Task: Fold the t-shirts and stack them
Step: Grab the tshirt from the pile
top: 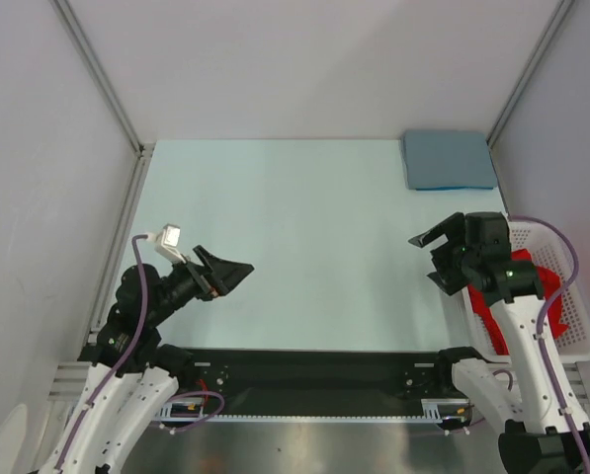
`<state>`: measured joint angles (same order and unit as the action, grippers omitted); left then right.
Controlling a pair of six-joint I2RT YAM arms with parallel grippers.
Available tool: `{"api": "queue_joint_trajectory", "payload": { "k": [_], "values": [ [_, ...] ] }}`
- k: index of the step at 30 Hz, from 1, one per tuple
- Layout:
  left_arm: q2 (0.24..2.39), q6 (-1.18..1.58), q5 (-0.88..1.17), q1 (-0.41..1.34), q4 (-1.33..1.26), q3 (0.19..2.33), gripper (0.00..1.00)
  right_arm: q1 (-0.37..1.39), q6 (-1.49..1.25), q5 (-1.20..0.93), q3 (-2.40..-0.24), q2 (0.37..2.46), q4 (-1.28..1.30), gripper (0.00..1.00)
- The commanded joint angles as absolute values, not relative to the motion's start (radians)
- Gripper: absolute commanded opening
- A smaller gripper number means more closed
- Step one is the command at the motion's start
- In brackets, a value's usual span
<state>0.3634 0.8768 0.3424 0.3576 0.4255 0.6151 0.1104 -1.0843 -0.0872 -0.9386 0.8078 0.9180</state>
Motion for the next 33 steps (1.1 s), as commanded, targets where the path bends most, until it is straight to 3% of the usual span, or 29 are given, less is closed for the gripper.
{"api": "queue_joint_trajectory", "payload": {
  "k": [1, 5, 8, 11, 19, 21, 22, 25, 29, 30, 33],
  "values": [
    [0.394, 0.697, 0.360, 0.351, 0.540, 0.693, 1.00, 0.086, -0.963, 0.103, -1.057, 0.863, 1.086, 1.00],
    [0.390, 0.508, 0.417, 0.351, 0.587, 0.748, 1.00, -0.053, -0.861, -0.029, -1.069, 0.888, 0.997, 1.00],
    [0.374, 0.511, 0.277, 0.351, 0.705, 0.781, 1.00, -0.116, -0.845, -0.025, -1.072, 0.862, 0.898, 1.00],
    [0.348, 0.541, 0.121, 0.351, 0.814, 0.790, 1.00, -0.149, -0.867, 0.101, -1.091, 0.877, 0.885, 1.00],
    [0.373, 0.457, 0.330, 0.351, 0.741, 0.771, 1.00, -0.205, -0.733, 0.461, -1.196, 1.196, 0.980, 1.00],
    [0.400, 0.419, 0.391, 0.351, 0.732, 0.776, 1.00, -0.241, -0.689, 0.474, -1.203, 1.239, 0.957, 0.94],
    [0.406, 0.410, 0.406, 0.351, 0.726, 0.776, 1.00, -0.277, -0.677, 0.469, -1.195, 1.252, 0.934, 0.86],
    [0.410, 0.410, 0.400, 0.351, 0.726, 0.761, 1.00, -0.328, -0.661, 0.428, -1.167, 1.310, 0.855, 0.75],
    [0.417, 0.411, 0.422, 0.351, 0.704, 0.746, 1.00, -0.333, -0.722, 0.456, -1.102, 1.380, 0.844, 0.66],
    [0.422, 0.411, 0.439, 0.351, 0.698, 0.747, 0.94, -0.333, -0.748, 0.456, -1.088, 1.411, 0.847, 0.65],
    [0.445, 0.422, 0.404, 0.350, 0.721, 0.752, 0.92, -0.336, -0.799, 0.466, -1.025, 1.459, 0.835, 0.65]
  ]
}}
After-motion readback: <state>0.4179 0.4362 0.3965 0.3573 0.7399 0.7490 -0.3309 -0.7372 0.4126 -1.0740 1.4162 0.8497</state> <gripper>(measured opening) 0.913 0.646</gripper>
